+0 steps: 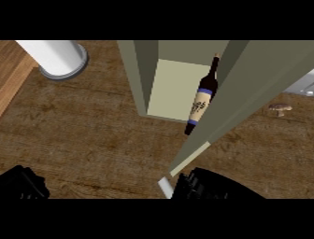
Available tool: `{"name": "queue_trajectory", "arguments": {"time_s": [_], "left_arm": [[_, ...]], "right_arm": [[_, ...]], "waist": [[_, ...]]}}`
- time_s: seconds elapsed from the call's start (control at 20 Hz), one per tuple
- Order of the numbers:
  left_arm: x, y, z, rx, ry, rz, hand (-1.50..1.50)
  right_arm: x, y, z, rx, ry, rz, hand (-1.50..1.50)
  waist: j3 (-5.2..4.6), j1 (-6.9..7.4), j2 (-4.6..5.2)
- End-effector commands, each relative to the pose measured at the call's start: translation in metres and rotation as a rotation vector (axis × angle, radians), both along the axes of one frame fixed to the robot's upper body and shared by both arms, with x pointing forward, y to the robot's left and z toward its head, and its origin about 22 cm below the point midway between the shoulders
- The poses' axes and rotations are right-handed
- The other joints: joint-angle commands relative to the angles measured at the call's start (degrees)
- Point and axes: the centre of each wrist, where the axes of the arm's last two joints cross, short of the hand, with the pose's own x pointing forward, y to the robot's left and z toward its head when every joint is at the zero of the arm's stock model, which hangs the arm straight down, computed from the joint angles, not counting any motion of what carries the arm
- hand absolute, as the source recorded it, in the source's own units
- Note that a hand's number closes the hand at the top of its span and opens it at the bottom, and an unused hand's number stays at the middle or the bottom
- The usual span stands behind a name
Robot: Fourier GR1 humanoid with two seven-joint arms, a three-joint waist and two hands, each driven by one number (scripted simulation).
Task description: Pick up the wine, place it into the cabinet and close the cabinet
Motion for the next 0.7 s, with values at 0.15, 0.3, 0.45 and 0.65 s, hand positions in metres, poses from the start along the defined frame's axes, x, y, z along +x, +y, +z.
{"name": "queue_trajectory", "arguments": {"time_s": [0.15,0.3,0.45,0.65], "left_arm": [[0.004,0.007,-0.007,-0.019,-0.003,-0.049,1.50],[0.010,0.013,-0.007,-0.017,-0.012,-0.068,1.50],[0.014,0.019,-0.007,-0.009,-0.027,-0.084,1.50],[0.020,0.023,-0.008,-0.037,-0.038,-0.100,1.50]], "right_arm": [[0.037,0.045,0.014,-0.008,0.017,-0.161,1.50],[0.056,0.060,0.024,-0.017,-0.034,-0.215,1.50],[0.074,0.072,0.033,-0.034,-0.022,-0.274,1.50],[0.097,0.085,0.052,-0.065,-0.084,-0.338,1.50]], "waist": [[0.09,2.64,0.50],[0.26,3.49,1.07],[0.40,4.47,1.26],[0.44,5.09,1.83]]}}
